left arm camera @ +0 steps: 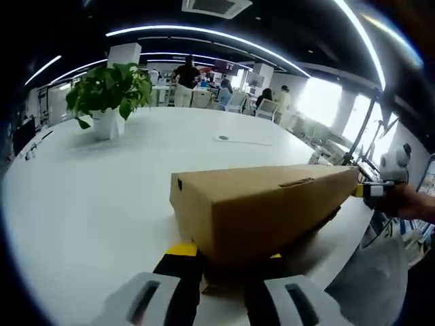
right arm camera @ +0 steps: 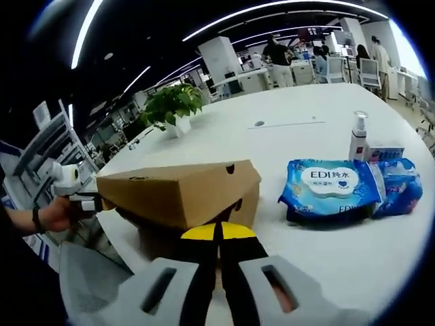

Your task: Operate the shoe box by opening the lid, removing the specified soft item, and placing it in the target area until the item is outside and the box remains undamaged.

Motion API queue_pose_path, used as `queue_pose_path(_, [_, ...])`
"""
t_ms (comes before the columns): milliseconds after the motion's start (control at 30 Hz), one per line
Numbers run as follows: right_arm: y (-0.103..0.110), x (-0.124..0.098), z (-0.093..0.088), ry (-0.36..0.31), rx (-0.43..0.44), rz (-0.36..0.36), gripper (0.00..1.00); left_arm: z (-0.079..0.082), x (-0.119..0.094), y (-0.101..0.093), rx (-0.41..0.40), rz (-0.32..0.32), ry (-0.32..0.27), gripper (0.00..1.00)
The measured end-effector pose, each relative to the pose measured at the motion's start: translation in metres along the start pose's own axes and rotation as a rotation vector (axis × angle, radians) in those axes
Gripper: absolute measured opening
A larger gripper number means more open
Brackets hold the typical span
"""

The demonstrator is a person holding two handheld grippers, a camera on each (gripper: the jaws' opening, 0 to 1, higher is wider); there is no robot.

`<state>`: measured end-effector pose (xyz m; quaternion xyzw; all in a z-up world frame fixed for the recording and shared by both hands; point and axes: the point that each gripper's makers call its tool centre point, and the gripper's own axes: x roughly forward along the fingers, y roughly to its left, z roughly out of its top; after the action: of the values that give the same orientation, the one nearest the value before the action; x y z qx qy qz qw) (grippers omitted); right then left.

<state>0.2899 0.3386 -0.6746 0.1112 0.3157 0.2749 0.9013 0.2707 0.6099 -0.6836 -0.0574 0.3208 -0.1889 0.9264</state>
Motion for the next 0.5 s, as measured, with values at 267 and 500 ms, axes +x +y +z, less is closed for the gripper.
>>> queue_pose_path(267, [0.002,0.002,-0.006,0.009,0.011,0.010,0.00,-0.001,-0.009,0.005,0.004,0.009,-0.007,0.23])
queue_pose_path(500, [0.003,0.003,-0.011,0.012,0.022,0.012,0.00,-0.006,-0.019,0.012,0.002,0.029,-0.008,0.23])
